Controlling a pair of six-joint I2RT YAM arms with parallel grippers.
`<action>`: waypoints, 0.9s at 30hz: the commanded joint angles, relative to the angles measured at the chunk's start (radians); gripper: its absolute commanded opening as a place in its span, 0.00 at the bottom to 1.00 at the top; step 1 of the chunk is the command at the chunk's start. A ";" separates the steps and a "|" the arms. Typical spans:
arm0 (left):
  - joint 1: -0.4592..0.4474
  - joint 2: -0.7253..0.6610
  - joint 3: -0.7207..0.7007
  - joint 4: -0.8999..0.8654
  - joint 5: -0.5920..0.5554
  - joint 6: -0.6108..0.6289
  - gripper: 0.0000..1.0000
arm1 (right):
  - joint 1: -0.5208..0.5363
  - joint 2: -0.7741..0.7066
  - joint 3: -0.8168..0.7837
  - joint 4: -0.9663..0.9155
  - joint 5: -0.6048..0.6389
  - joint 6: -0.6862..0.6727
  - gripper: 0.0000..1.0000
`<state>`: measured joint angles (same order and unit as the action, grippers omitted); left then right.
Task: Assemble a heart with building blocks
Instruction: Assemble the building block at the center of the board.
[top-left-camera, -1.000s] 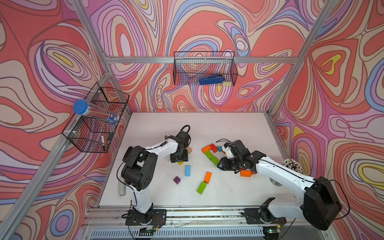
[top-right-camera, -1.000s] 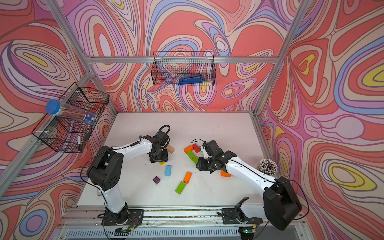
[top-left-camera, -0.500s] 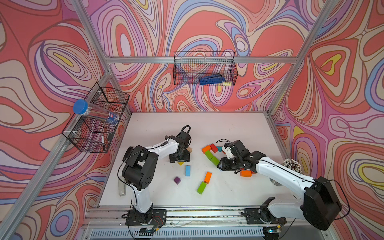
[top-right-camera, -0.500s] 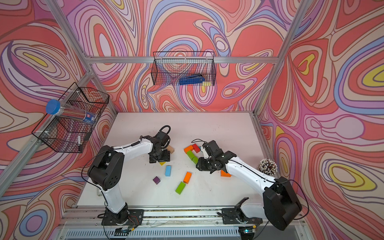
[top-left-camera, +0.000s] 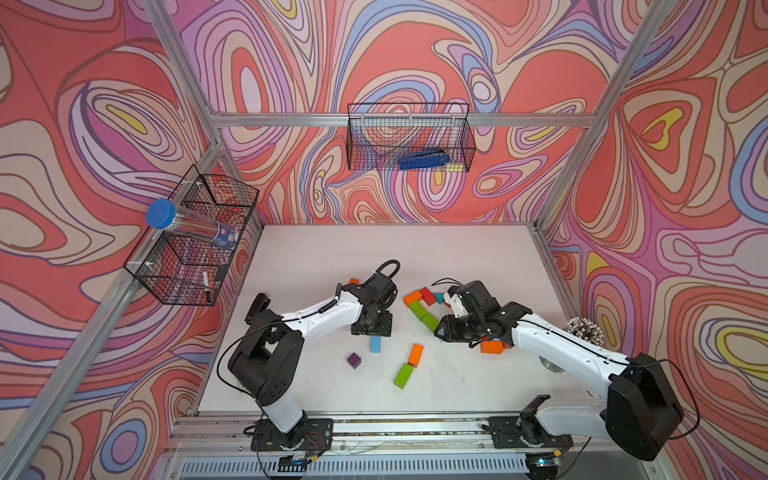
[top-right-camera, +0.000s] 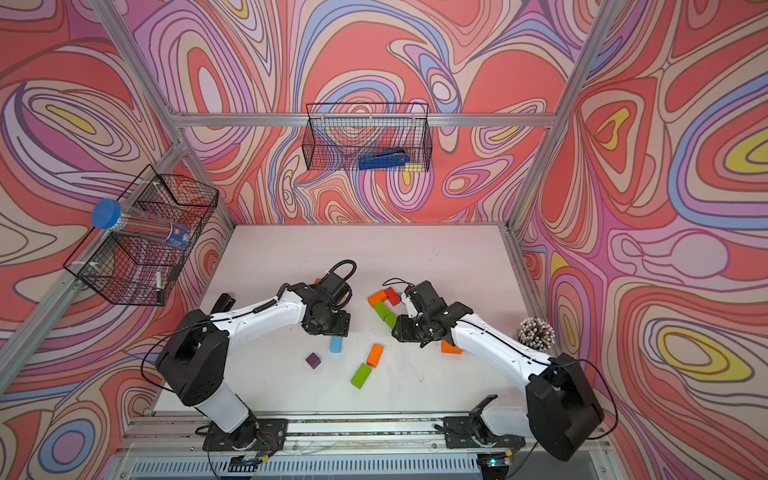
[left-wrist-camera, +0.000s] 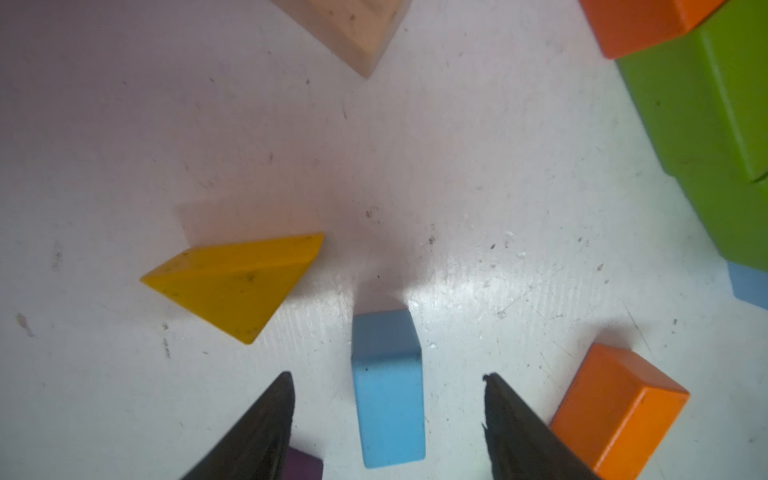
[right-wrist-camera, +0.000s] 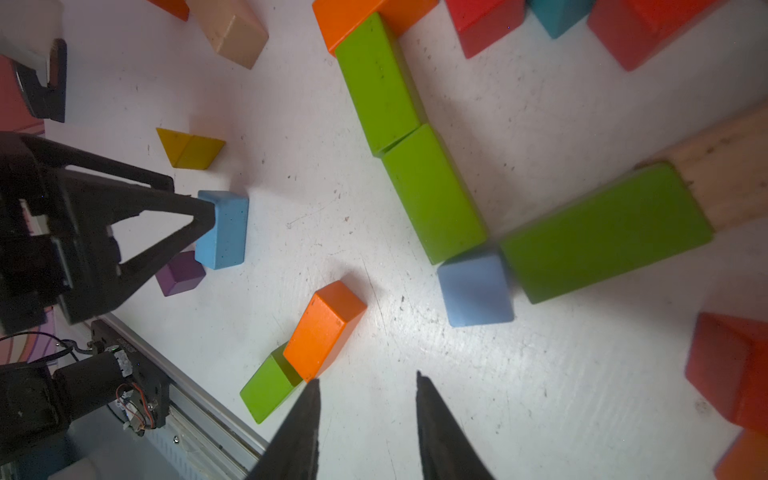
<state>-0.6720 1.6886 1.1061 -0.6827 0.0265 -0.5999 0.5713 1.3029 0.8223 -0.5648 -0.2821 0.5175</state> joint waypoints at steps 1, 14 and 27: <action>-0.009 0.051 0.008 -0.008 -0.015 -0.031 0.65 | 0.006 -0.010 -0.017 0.017 -0.004 -0.004 0.39; -0.034 0.041 0.020 -0.029 -0.047 -0.101 0.21 | 0.006 -0.016 -0.038 0.027 0.000 0.002 0.40; 0.131 -0.212 -0.074 -0.095 -0.036 -0.189 0.20 | 0.005 0.001 -0.039 0.044 -0.014 0.003 0.39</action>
<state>-0.5991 1.5188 1.0813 -0.7296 -0.0021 -0.7372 0.5713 1.2980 0.7959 -0.5358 -0.2882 0.5179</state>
